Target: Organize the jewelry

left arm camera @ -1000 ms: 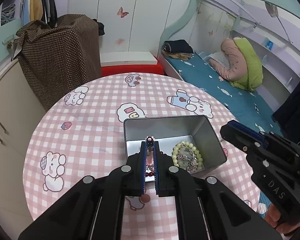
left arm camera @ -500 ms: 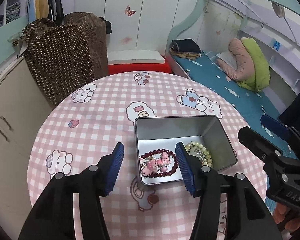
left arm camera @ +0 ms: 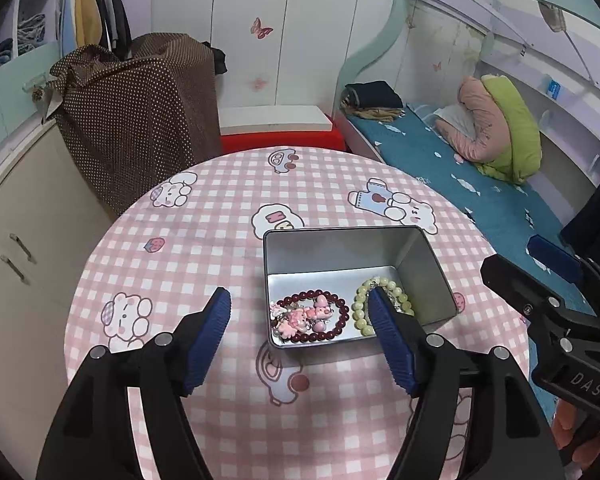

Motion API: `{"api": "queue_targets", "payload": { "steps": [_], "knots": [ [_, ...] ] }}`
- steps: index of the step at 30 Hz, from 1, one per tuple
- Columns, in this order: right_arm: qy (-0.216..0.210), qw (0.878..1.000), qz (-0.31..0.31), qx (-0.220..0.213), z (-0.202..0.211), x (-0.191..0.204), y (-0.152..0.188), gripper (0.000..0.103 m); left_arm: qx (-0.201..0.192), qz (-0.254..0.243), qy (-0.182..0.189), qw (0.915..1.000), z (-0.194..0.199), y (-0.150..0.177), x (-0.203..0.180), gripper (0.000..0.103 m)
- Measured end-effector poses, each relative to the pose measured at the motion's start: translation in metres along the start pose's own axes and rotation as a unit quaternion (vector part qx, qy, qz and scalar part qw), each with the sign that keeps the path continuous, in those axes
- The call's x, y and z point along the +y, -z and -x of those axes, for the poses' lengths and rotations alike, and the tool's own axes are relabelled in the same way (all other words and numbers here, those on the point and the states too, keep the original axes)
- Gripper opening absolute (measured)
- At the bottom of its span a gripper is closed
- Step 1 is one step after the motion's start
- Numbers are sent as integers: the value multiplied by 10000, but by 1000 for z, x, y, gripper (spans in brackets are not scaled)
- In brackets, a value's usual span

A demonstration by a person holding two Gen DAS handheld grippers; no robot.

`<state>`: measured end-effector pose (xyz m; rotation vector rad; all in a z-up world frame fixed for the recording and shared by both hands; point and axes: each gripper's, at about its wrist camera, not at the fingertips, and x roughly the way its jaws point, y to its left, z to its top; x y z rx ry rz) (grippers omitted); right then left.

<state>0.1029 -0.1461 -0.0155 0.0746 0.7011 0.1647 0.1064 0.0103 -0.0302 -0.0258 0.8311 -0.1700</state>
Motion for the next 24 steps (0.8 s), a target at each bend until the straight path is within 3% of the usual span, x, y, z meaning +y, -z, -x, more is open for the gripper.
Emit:
{"api": "queue_targets", "payload": {
  "steps": [4,24],
  "knots": [
    [37,9999,56,-84,13,3,2,86,-91,-4,-21,10000,11,2,-2,76],
    [225,9994,37,-270,56,6,9,90,-272,-46,-174,9995,52,15,-14,76]
  ]
}}
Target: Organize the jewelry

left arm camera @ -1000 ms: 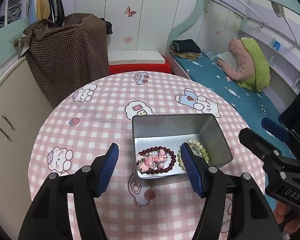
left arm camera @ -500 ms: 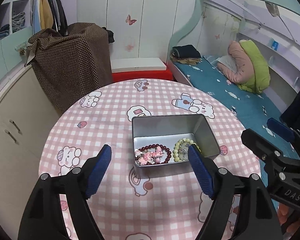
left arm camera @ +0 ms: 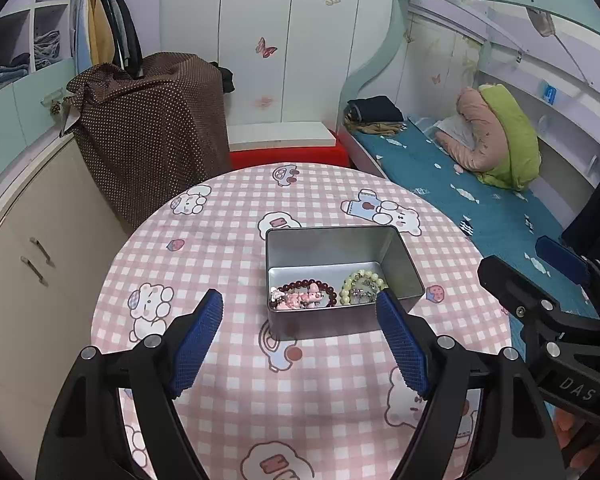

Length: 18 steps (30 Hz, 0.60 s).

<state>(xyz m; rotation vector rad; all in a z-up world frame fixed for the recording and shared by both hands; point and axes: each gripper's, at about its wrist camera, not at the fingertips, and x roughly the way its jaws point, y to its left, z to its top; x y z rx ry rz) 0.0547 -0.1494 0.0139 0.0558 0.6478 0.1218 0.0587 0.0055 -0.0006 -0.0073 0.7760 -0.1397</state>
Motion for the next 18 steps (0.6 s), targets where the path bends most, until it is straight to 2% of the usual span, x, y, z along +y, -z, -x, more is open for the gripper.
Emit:
{"api": "queue_targets", "payload": {
  "steps": [18],
  "knots": [
    [38,10000,22,-9,10,2,3,90,26,123,-121,9998,8,2,3,76]
  ]
}}
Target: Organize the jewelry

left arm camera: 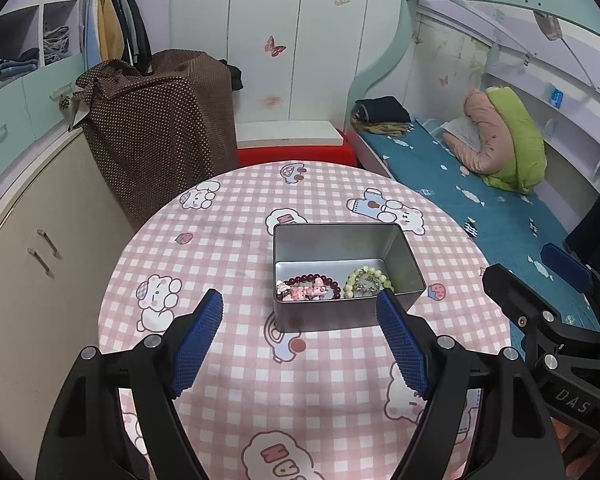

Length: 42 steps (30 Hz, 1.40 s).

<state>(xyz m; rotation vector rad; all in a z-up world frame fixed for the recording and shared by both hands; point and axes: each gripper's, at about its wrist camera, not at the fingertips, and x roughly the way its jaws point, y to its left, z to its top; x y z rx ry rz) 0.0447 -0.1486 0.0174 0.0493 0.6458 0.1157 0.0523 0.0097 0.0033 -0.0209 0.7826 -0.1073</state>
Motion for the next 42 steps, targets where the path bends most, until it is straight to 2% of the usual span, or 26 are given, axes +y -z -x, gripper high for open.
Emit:
{"api": "queue_targets", "payload": {
  "steps": [42],
  "knots": [
    [70,9999,-97,41,-7,-4,-2,90,179,-55,-51,9998,-7,-3,-8,76]
  ]
}}
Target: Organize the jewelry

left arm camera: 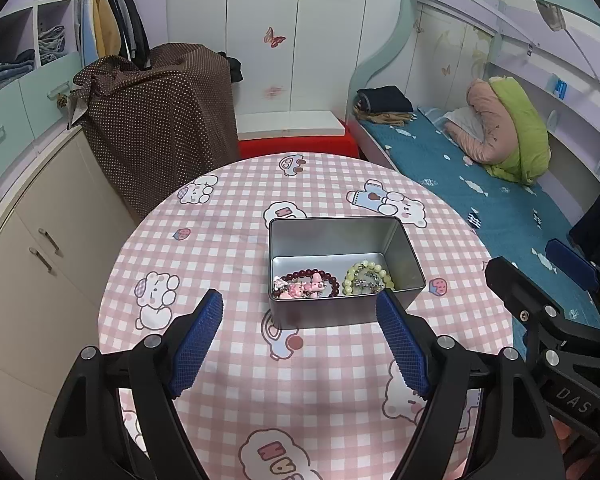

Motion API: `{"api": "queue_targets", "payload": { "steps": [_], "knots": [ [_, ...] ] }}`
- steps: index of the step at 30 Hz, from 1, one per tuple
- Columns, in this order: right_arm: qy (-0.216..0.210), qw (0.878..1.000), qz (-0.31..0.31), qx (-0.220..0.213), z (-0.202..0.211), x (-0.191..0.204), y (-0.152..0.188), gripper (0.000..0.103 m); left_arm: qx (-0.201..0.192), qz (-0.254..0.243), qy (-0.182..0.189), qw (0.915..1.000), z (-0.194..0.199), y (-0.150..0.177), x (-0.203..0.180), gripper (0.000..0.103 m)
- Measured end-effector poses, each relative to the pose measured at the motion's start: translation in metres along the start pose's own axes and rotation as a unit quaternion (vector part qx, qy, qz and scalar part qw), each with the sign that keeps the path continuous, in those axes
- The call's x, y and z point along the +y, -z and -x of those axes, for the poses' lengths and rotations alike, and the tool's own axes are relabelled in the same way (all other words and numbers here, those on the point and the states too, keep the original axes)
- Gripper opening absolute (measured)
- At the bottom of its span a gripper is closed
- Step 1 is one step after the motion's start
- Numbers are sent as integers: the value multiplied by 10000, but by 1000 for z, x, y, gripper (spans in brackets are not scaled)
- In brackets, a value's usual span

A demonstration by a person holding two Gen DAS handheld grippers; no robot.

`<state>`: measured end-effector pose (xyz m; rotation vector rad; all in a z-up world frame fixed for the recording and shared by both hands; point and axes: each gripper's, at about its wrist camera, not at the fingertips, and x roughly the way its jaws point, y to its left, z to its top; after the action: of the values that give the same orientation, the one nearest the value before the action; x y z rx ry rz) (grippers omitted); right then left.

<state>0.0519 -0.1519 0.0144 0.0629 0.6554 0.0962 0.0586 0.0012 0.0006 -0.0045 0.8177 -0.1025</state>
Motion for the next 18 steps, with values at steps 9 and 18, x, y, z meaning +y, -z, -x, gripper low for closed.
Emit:
{"api": "queue_targets", "payload": {
  "steps": [9,18],
  "knots": [
    [-2,10000,13,-21,0,0,0,90,118,11,100,9999,-4,0,0,76],
    [-19,10000,-9,3,-1,0,-1,90,142,13,75,9999,-4,0,-1,76]
  ]
}}
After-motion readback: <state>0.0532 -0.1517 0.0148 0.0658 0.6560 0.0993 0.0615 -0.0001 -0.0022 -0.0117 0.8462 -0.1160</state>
